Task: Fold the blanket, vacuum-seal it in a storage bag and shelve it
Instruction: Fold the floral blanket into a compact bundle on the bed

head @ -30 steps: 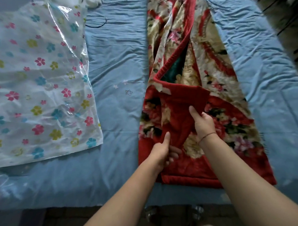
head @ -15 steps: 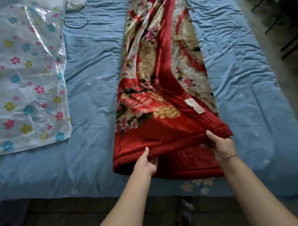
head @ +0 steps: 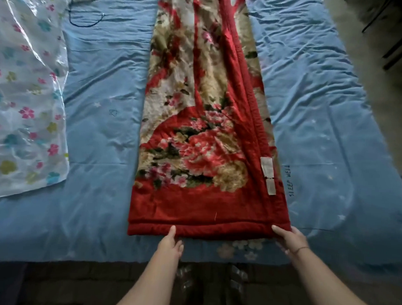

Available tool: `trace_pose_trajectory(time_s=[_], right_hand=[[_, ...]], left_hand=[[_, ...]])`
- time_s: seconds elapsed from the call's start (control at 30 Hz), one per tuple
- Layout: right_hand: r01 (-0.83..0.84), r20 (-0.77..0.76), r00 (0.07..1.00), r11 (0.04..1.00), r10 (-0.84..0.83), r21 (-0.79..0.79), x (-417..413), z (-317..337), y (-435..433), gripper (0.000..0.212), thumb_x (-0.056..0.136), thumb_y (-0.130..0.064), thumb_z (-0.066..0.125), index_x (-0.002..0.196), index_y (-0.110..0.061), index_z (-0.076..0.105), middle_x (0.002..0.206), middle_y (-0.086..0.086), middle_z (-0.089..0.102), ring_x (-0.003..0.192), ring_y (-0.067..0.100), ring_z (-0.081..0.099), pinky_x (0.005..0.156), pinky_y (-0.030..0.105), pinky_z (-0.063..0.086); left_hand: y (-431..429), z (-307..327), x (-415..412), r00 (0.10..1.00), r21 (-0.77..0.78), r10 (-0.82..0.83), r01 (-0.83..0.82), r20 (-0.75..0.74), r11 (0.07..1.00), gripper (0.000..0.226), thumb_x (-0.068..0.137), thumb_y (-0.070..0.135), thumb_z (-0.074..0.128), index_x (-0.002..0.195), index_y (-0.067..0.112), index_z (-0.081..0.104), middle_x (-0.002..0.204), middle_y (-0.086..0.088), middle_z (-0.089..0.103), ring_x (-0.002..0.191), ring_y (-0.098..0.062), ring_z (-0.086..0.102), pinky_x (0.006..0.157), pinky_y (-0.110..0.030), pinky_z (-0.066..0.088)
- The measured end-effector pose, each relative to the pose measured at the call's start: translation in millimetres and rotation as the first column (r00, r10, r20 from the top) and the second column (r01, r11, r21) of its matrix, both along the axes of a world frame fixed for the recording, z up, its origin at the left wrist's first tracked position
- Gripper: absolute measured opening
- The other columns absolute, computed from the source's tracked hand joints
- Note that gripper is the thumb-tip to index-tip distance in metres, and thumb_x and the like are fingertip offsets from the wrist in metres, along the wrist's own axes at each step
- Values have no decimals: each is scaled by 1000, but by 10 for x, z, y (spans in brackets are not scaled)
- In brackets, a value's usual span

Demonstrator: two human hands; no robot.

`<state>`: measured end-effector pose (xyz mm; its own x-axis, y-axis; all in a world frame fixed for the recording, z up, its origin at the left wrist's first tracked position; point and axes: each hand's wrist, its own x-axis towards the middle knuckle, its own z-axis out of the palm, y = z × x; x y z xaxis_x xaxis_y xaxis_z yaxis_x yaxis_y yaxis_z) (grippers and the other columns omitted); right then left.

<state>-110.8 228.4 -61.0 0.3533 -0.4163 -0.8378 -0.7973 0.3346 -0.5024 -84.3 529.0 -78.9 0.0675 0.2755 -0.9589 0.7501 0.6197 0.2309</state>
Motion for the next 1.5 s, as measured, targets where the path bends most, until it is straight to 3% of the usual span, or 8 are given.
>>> trace_pose_trajectory(time_s=[0.13, 0.37, 0.57, 0.7, 0.87, 1.0, 1.33, 1.5], right_hand=[[-174, 7, 984, 969, 178, -176, 253, -35, -100, 53, 83, -25, 74, 127, -1, 57, 121, 19, 64, 111, 34, 61, 103, 46, 47], [-418, -55, 885, 734, 463, -536, 806, 107, 109, 41, 92, -29, 63, 119, 2, 62, 118, 23, 65, 110, 38, 59, 92, 40, 44], [68, 320, 761, 423, 564, -904, 560, 1124, 316, 35, 91, -36, 57, 98, -4, 69, 75, 7, 63, 67, 28, 58, 60, 26, 33], [-196, 54, 926, 596, 375, -778, 335, 412, -109, 73, 75, -61, 40, 107, -2, 69, 95, 29, 69, 89, 44, 64, 73, 40, 45], [-350, -178, 936, 736, 304, -580, 506, -228, -260, 32, 93, -24, 63, 114, 0, 68, 117, 27, 65, 109, 44, 59, 92, 44, 44], [-449, -293, 892, 739, 344, -502, 505, -320, -264, 35, 94, -29, 58, 118, -4, 65, 122, 28, 60, 114, 43, 55, 98, 44, 44], [-298, -106, 953, 934, 282, -196, 255, -137, -215, 69, 88, -36, 68, 142, -7, 36, 139, 20, 48, 122, 35, 50, 99, 44, 44], [-354, 13, 934, 932, 356, -83, 279, -22, -229, 81, 45, -70, 83, 106, -20, 61, 114, 11, 67, 101, 27, 63, 94, 41, 51]], left_hand=[[621, 79, 89, 960, 578, -202, 278, -193, 768, 77, 82, 32, 75, 139, -4, 39, 142, -26, 44, 129, -42, 45, 108, -48, 35], [1363, -294, 514, 703, 451, -710, 645, -36, 616, 43, 92, 31, 63, 122, 1, 57, 118, -15, 63, 110, -36, 59, 101, -47, 46], [1348, -656, 570, 636, 467, -728, 740, -256, 483, 53, 85, 26, 71, 123, -8, 55, 123, -27, 60, 112, -43, 58, 98, -48, 47], [1172, -499, 614, 597, 450, -736, 779, -319, 436, 48, 91, 20, 64, 123, -13, 50, 127, -32, 55, 119, -45, 52, 97, -42, 40], [1310, -620, 573, 585, 459, -745, 784, -320, 418, 61, 87, 27, 69, 130, -12, 49, 131, -31, 53, 121, -45, 52, 103, -46, 41], [1356, -645, 546, 572, 459, -747, 794, -339, 399, 58, 86, 28, 70, 125, -11, 51, 126, -32, 56, 115, -46, 55, 99, -48, 45], [1563, -727, 437, 686, 334, -728, 689, -12, 643, 63, 77, 31, 80, 126, 0, 55, 116, -20, 65, 103, -35, 64, 98, -50, 49], [1417, -497, 407, 644, 376, -761, 689, 74, 620, 62, 71, 32, 85, 122, 8, 61, 111, -11, 68, 102, -30, 65, 98, -46, 50]])
